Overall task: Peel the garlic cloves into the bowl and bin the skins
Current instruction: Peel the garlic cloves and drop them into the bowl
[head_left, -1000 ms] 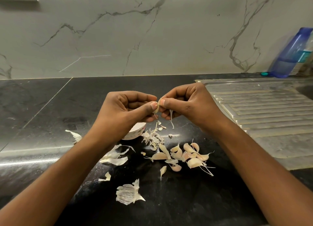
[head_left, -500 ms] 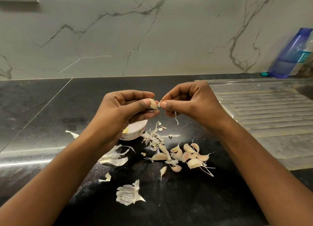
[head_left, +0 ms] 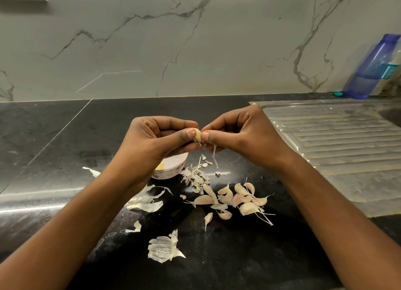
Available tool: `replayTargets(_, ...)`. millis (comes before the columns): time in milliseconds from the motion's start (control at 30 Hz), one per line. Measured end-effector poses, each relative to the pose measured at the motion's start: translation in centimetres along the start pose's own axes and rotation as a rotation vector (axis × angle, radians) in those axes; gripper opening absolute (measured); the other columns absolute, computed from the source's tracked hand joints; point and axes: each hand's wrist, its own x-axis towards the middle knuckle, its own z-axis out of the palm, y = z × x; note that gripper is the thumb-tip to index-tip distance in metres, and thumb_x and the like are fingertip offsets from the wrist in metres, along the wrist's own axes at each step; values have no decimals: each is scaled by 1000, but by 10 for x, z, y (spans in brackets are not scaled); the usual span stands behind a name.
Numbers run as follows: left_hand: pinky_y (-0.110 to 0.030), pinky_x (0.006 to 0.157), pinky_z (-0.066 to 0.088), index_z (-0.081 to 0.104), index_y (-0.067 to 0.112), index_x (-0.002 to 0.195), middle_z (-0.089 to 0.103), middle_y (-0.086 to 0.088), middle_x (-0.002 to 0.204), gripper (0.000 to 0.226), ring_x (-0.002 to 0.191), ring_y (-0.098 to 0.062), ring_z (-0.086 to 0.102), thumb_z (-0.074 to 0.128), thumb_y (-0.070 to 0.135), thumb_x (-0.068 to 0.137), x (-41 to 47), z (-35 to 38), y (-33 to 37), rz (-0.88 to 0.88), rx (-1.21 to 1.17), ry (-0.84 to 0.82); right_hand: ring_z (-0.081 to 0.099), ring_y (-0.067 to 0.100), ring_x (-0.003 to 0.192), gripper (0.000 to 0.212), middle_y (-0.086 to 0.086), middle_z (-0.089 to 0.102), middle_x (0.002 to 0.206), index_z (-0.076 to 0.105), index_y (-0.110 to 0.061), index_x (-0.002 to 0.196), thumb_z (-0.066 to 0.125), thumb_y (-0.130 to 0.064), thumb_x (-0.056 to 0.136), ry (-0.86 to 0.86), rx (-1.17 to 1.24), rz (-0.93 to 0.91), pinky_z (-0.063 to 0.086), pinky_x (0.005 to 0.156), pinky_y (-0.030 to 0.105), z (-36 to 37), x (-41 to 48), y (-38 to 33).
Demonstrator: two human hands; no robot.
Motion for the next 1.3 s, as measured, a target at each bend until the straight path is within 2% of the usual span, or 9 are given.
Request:
replayTargets(300, -27, 82, 64, 74, 0, 111, 80, -18, 98, 36, 93, -30, 80, 74, 14, 78, -1, 0, 1, 9, 56, 0, 80, 23, 80, 13, 6, 82, 88, 82, -4, 102, 81, -12, 92, -67, 5, 21, 65, 71, 29, -2, 0, 1)
replayTargets(600, -25, 79, 64, 74, -2, 108, 80, -20, 99, 31, 91, -30, 80, 73, 9, 79, -3, 2, 3, -1, -17, -19, 80, 26, 74, 12, 10, 81, 86, 80, 1, 101, 78, -7, 94, -7, 3, -29, 67, 70, 34, 1, 0, 3)
replayTargets(767, -27, 80, 65, 72, -4, 114, 79, -22, 106, 34, 96, -32, 79, 69, 8, 82, -1, 2, 5, -55, -106, -18, 78, 23, 71, 11, 7, 80, 83, 80, 0, 103, 77, -8, 96, 36, -5, -56, 66, 68, 33, 6, 2, 5)
replayTargets(867, -30, 82, 66, 73, 0, 116, 78, -20, 109, 35, 98, -34, 79, 71, 14, 84, 0, 2, 5, -59, -82, -3, 78, 20, 72, 12, 6, 79, 85, 79, -1, 104, 75, -10, 97, 49, -38, -83, 65, 68, 29, 8, 2, 5)
replayTargets(1000, -27, 78, 66, 78, 4, 107, 80, -18, 99, 33, 88, -31, 79, 77, 24, 80, -2, 3, 4, -19, 36, 31, 78, 19, 73, 11, 6, 78, 84, 79, -1, 103, 75, -10, 98, 41, -84, -122, 63, 69, 26, 8, 2, 4)
replayTargets(1133, -25, 77, 65, 77, -1, 105, 80, -19, 98, 34, 86, -27, 79, 79, 16, 76, -1, 1, 5, -26, 14, 31, 78, 21, 74, 10, 7, 78, 85, 79, -3, 103, 74, -10, 98, 32, -77, -117, 63, 70, 27, 7, 2, 4)
replayTargets(1300, -31, 84, 65, 75, -4, 104, 79, -21, 98, 33, 91, -34, 79, 79, 8, 73, -1, 0, 3, -22, 2, 51, 78, 22, 73, 8, 7, 78, 84, 78, -5, 101, 71, -6, 100, 50, -43, -98, 64, 70, 29, 7, 3, 4)
